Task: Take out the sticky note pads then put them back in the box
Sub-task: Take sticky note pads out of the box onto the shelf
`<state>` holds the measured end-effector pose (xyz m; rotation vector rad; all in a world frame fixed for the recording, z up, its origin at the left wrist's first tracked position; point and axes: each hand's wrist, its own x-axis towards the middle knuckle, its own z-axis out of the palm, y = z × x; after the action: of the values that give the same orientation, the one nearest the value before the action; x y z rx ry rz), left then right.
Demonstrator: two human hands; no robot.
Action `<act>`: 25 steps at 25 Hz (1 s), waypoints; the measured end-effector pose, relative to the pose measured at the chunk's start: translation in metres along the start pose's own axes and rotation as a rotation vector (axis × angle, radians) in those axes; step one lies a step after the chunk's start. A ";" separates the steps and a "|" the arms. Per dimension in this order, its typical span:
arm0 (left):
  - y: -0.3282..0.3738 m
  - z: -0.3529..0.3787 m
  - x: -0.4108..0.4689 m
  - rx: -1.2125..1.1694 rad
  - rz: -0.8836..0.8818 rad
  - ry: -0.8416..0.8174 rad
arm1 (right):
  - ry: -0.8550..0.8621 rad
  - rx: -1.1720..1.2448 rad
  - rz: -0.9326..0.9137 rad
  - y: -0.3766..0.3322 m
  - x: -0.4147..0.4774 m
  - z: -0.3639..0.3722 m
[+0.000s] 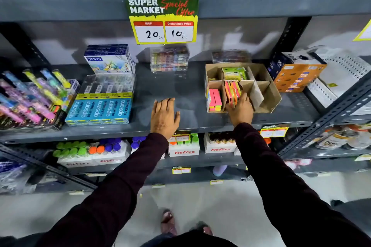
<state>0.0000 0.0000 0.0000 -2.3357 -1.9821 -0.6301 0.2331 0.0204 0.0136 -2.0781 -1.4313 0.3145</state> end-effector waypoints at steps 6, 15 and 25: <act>-0.022 -0.001 -0.001 0.015 -0.041 0.026 | 0.247 0.175 0.085 -0.023 -0.005 -0.024; -0.063 0.007 -0.007 -0.061 -0.113 -0.035 | -0.093 0.654 0.038 -0.119 -0.037 0.026; -0.106 0.021 -0.013 0.156 0.088 -0.294 | -0.089 0.241 0.263 -0.104 -0.041 0.087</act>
<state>-0.0958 0.0141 -0.0494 -2.5194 -1.9352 -0.1262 0.0932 0.0379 0.0004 -2.0719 -1.1048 0.6589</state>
